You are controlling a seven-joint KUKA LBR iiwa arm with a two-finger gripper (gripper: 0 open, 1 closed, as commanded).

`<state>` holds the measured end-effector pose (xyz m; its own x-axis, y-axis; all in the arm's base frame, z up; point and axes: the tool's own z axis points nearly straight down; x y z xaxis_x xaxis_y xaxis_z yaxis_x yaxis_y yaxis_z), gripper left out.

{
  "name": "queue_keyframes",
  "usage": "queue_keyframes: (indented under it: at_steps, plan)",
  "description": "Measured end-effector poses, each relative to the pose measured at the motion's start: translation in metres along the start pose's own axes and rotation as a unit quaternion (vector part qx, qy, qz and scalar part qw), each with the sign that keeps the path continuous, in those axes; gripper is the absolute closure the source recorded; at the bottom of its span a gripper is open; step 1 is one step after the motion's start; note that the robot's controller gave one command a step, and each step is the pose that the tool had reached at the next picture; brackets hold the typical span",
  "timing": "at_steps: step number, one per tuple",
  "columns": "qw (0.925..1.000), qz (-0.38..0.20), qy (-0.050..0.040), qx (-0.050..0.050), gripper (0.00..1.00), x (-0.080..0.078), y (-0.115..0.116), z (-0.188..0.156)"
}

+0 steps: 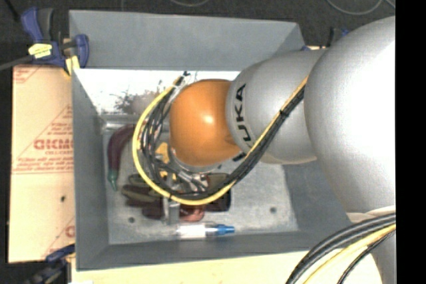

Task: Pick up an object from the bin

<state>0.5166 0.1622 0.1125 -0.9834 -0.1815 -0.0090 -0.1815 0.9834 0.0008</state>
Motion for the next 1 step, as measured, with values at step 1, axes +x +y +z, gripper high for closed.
queue_keyframes:
  at_steps: [1]
  plan:
    - [0.9838,0.179,0.0017,-0.001,1.00,-0.0134,-0.0732,0.0398]
